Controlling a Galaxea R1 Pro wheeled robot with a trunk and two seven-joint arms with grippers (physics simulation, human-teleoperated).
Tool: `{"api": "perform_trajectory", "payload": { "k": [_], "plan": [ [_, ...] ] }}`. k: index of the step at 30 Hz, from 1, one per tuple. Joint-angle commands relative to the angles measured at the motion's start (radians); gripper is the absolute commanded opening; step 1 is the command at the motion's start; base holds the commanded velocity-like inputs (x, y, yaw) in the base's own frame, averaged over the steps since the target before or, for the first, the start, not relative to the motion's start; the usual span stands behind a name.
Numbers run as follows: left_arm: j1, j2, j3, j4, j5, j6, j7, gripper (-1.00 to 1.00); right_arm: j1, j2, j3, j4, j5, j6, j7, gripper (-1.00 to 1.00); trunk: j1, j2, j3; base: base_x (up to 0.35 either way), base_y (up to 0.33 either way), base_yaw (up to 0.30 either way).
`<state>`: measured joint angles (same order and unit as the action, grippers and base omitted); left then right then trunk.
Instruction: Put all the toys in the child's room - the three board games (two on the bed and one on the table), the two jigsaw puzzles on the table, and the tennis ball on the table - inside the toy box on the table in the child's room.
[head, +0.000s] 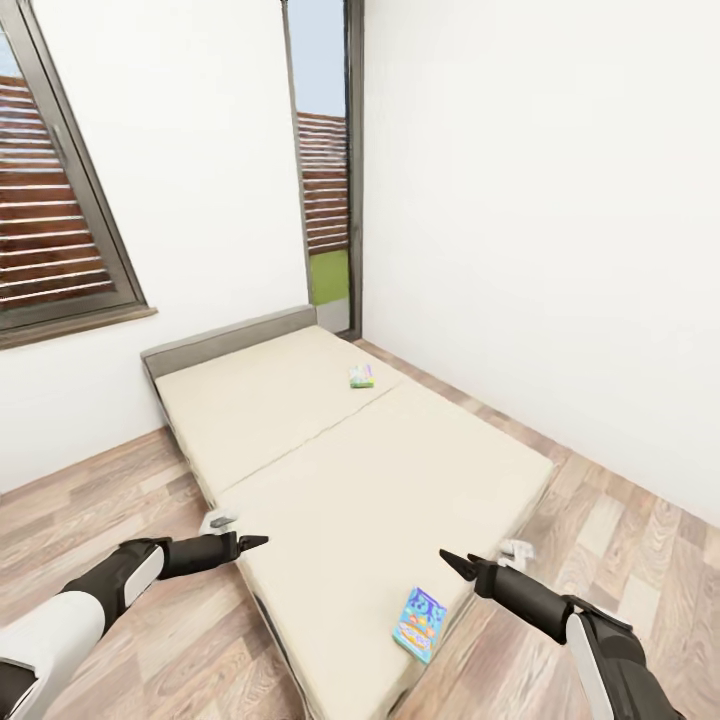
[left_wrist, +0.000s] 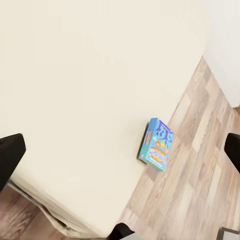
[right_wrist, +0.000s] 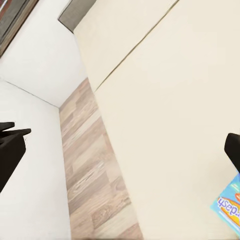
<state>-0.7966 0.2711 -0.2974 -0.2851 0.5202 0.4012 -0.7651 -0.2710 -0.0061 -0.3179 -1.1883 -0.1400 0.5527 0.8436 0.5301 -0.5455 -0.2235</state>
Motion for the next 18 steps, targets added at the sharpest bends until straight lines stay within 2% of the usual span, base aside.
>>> {"api": "perform_trajectory", "payload": {
  "k": [1,8,12,18],
  "plan": [
    [-0.001,0.0,-0.005,0.0,0.009,0.008,0.0,1.0,0.0,0.0,-0.001,-0.001,-0.006,0.007,0.002,1.0,0.0,-0.002,-0.001,0.0,-0.002,0.29],
    [-0.001,0.0,-0.005,0.0,0.009,0.008,0.0,1.0,0.0,0.0,-0.001,-0.001,-0.006,0.007,0.003,1.0,0.0,-0.002,0.002,0.0,-0.01,0.261],
    [-0.001,-0.001,-0.005,0.0,0.009,0.007,0.0,1.0,0.0,0.0,-0.001,-0.001,-0.006,0.007,0.003,1.0,0.0,-0.002,0.003,0.0,-0.102,0.096],
    [-0.001,-0.005,-0.005,0.0,0.009,-0.004,0.0,1.0,0.0,0.0,-0.001,-0.001,-0.006,0.007,0.005,1.0,0.0,-0.002,0.003,0.0,-0.23,0.027]
  ]
}}
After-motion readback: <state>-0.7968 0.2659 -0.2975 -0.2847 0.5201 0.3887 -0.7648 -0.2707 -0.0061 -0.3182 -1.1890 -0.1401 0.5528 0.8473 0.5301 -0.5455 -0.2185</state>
